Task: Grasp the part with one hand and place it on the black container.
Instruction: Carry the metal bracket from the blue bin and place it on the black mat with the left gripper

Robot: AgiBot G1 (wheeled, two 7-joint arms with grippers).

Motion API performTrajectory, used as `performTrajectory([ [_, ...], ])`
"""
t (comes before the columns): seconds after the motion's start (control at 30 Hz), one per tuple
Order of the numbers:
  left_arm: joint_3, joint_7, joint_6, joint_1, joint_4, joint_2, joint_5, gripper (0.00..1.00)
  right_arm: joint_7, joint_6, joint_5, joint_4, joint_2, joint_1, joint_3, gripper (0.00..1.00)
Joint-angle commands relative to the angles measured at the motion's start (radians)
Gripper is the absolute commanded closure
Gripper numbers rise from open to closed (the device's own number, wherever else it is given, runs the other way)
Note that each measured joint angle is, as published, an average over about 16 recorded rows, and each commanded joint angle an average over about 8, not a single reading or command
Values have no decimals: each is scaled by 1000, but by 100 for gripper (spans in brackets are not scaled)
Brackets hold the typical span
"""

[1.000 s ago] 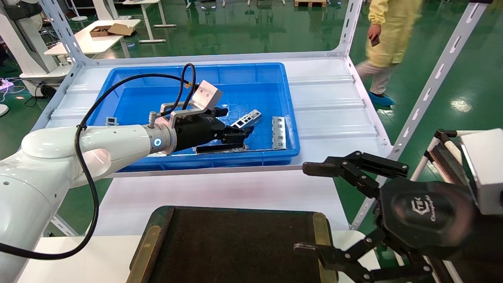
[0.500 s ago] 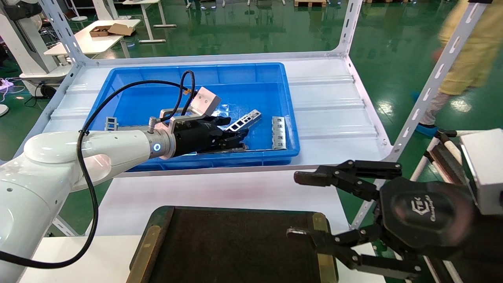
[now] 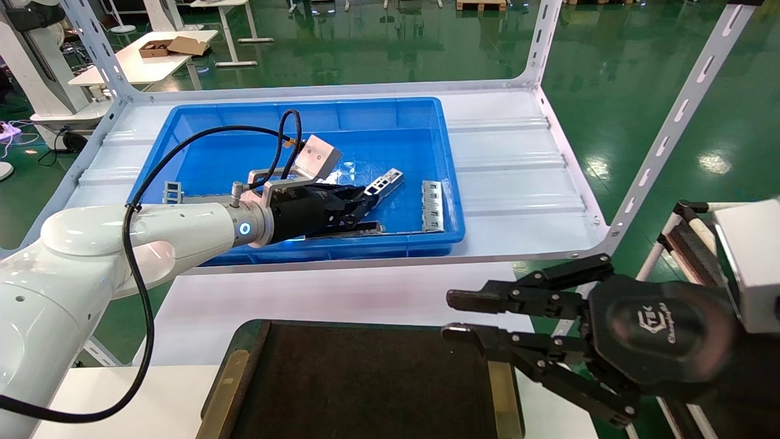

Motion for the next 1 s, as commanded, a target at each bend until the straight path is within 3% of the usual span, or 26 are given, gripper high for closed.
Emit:
performTrajectory([
  [0.03, 5, -4, -3, 2, -2, 0, -4, 100, 0, 0, 0, 0, 0, 0, 0, 100],
  [0.33, -11, 6, -26, -36, -19, -10, -65, 100, 0, 0, 0, 0, 0, 0, 0, 100],
  [0.47, -29, 21, 20, -62, -31, -32, -101, 100, 0, 0, 0, 0, 0, 0, 0, 100],
  [0.57, -47, 38, 137, -72, -53, -68, -136, 100, 0, 0, 0, 0, 0, 0, 0, 100],
  [0.83, -81, 97, 594, -44, -124, -200, -224, 100, 0, 0, 0, 0, 0, 0, 0, 100],
  [1.0, -70, 86, 767, 2, -175, -266, -234, 100, 0, 0, 0, 0, 0, 0, 0, 100],
])
